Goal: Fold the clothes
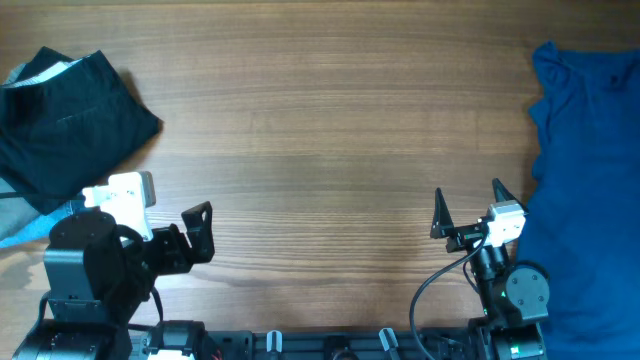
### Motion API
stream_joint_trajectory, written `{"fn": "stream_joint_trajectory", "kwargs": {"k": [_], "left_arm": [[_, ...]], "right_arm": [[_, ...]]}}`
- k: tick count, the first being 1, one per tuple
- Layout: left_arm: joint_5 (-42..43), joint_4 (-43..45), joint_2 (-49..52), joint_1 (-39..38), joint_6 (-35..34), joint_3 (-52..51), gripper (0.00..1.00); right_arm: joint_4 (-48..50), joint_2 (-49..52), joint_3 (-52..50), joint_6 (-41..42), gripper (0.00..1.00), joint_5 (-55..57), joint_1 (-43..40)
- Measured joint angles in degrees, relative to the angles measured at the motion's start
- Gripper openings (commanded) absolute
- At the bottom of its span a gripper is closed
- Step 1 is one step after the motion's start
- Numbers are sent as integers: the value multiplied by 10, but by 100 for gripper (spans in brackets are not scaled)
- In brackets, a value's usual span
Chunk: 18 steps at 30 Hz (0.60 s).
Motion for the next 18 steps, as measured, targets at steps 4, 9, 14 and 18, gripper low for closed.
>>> {"fn": "stream_joint_trajectory", "kwargs": {"k": [4, 9, 14, 18], "left_arm": [[0, 0, 0, 0, 0, 0, 100], [0, -1, 0, 0, 0, 0, 100], [-13, -21, -10, 5, 0, 0, 100], [-26, 18, -61, 23, 0, -33, 100]], "right_arm": [[0, 0, 0, 0, 100, 0, 0], [0, 0, 0, 0, 100, 0, 0], [0, 0, 0, 0, 100, 0, 0], [0, 0, 0, 0, 100, 0, 0]]}}
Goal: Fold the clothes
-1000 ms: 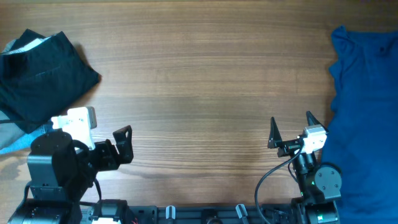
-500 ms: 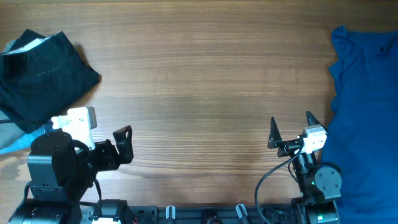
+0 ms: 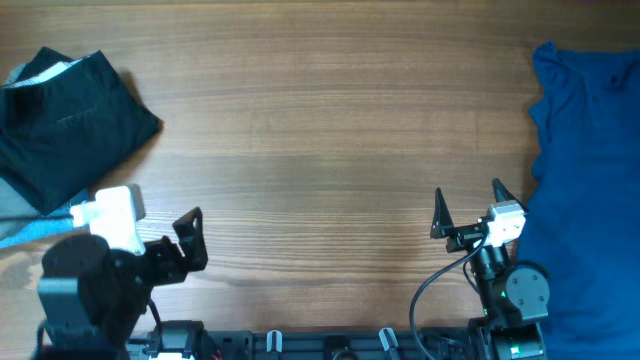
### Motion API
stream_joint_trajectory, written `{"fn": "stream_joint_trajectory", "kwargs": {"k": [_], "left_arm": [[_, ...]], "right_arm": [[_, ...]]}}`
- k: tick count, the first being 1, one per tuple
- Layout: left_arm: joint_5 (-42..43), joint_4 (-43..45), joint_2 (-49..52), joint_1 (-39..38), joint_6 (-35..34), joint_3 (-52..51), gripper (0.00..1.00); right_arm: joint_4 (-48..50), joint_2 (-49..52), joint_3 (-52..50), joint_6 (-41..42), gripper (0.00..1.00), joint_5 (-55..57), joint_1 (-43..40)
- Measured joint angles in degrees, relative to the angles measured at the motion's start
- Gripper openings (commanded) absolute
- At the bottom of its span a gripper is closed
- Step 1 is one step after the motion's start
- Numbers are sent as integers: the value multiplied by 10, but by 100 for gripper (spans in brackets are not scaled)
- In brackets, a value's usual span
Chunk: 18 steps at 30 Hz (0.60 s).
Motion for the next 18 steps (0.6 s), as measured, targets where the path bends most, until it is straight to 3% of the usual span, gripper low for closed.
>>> {"fn": "stream_joint_trajectory", "kwargs": {"k": [7, 18], "left_arm": [[-6, 153, -122, 22, 0, -189, 100], [-8, 492, -264, 22, -4, -475, 100]], "right_arm": [[0, 0, 0, 0, 100, 0, 0], [0, 0, 0, 0, 100, -2, 0]]}}
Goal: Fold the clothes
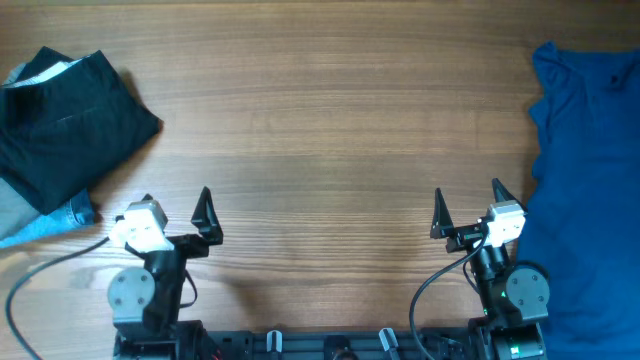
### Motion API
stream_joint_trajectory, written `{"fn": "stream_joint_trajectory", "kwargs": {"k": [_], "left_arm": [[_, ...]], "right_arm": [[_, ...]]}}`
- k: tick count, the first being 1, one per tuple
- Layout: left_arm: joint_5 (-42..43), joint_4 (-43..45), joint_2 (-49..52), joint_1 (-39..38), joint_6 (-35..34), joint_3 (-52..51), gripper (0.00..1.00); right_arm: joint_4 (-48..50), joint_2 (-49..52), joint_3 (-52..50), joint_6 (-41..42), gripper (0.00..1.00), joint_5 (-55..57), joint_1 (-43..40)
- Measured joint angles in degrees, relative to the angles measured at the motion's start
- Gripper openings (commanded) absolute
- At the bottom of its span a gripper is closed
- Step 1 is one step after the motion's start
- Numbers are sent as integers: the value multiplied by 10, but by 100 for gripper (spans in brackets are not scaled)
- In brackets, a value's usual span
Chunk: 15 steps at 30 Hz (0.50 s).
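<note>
A folded black garment (70, 125) lies at the far left of the wooden table (320, 120), on top of a light blue piece (40, 225) that shows below it. A blue garment (590, 170) lies crumpled along the right edge. My left gripper (175, 205) stands open near the front left, empty, just right of the light blue piece. Near the front right my right gripper (468, 205) is open and empty too, a little left of the blue garment.
Both arm bases sit at the front edge of the table. A cable (40, 275) runs from the left arm toward the lower left corner. Another cable (430, 285) loops by the right arm.
My left arm has drawn back upright over its base, its gripper now pointing away at the front left. The right arm and both garments have not moved.
My left arm was first bent low at the front left, its gripper pointing right, near the black garment. Then it sat lower and turned further. Now it stands in its rest pose, mirroring the right arm, which stayed still throughout.
</note>
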Motion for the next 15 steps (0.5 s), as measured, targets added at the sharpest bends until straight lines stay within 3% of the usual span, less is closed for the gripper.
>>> {"fn": "stream_joint_trajectory", "kwargs": {"k": [7, 15], "left_arm": [[-5, 155, -47, 0, 0, -90, 100], [-6, 120, -47, 0, 0, -125, 100]], "right_arm": [[0, 0, 0, 0, 100, 0, 0], [0, 0, 0, 0, 100, 0, 0]]}}
